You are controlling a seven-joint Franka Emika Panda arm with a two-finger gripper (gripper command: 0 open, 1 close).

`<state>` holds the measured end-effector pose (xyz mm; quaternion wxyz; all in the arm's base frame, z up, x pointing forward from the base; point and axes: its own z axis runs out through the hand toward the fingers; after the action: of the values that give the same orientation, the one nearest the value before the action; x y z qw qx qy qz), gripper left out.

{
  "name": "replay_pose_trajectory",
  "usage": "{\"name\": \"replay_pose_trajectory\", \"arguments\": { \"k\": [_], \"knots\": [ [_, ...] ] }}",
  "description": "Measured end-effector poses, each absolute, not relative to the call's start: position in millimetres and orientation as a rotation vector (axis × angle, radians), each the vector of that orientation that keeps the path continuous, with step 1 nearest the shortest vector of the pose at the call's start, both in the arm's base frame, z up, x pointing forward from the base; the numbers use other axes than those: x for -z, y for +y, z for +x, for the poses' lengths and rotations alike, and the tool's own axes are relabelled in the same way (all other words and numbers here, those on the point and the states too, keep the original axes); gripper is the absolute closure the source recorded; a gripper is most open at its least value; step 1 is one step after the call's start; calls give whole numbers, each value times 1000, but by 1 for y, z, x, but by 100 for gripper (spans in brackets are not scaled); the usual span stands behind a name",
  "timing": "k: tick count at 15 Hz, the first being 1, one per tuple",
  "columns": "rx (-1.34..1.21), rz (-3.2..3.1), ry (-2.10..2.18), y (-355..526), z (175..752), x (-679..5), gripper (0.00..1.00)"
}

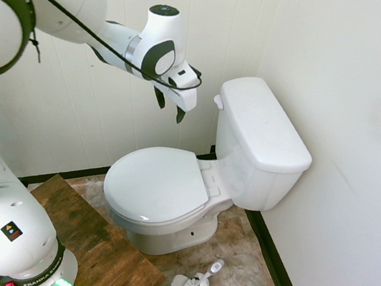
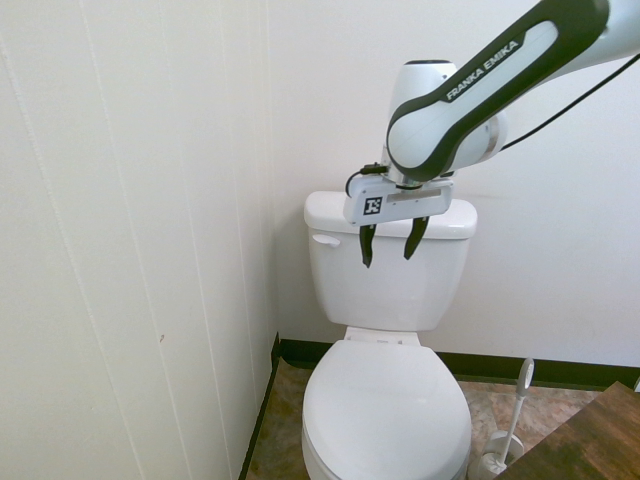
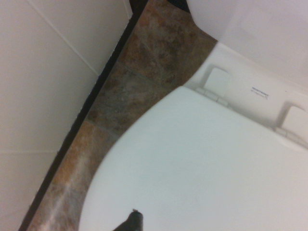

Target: Flush the toilet

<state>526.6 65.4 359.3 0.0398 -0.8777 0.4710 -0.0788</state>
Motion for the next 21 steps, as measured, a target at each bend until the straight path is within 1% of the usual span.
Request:
{"name": "replay_pose_trajectory", "arguments": {
  "k": [2,3,11,16,21],
  "knots": [
    [251,-2654,1472,76,556,-354,0],
    [261,-2639,1478,81,570,-355,100],
    [380,-2524,1574,73,656,-339,100],
    [445,-2471,1625,67,686,-334,100],
    [500,-2414,1669,51,704,-327,100]
  ]
}}
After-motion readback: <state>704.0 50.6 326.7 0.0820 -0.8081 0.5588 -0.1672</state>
